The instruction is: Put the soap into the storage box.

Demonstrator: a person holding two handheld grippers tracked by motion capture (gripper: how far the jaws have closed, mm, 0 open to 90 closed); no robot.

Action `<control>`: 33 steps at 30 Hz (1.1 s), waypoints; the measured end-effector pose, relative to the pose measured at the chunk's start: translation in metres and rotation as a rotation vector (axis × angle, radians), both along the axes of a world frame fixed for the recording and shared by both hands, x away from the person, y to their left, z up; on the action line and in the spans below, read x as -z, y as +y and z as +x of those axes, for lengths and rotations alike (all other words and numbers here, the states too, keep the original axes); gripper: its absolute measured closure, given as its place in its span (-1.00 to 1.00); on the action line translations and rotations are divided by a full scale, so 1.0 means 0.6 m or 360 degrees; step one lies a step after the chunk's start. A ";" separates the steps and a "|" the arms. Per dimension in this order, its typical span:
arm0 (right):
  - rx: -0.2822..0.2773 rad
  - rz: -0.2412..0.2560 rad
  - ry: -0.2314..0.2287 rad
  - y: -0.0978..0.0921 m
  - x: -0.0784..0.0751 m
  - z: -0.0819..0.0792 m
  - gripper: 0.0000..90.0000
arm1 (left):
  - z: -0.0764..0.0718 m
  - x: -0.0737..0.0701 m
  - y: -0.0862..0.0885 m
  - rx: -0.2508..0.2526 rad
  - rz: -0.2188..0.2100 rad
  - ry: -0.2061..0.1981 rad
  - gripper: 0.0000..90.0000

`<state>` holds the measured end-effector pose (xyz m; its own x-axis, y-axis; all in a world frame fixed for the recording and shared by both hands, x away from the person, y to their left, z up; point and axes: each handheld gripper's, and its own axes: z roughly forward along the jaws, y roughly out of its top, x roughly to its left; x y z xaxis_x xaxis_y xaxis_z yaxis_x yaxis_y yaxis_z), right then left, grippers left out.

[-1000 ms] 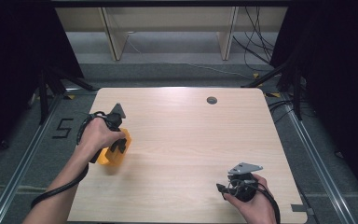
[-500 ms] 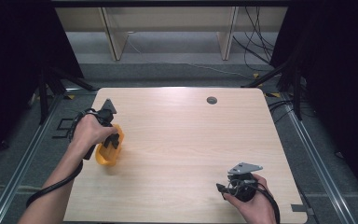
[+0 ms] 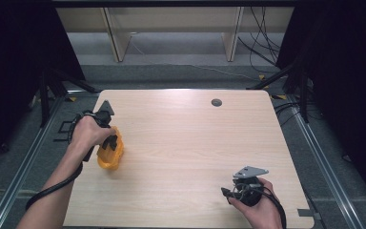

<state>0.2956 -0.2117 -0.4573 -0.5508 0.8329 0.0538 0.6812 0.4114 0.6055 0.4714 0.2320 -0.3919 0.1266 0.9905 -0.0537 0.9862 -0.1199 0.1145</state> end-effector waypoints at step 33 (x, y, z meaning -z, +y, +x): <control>-0.0020 -0.0003 0.0014 0.003 0.003 0.001 0.01 | 0.013 0.047 0.013 0.0098 0.0100 0.0085 0.29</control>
<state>0.2962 -0.2102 -0.4589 -0.5609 0.8259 0.0573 0.6812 0.4211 0.5989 0.4790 0.2396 -0.4200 0.1862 0.9825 -0.0002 0.9812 -0.1859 0.0521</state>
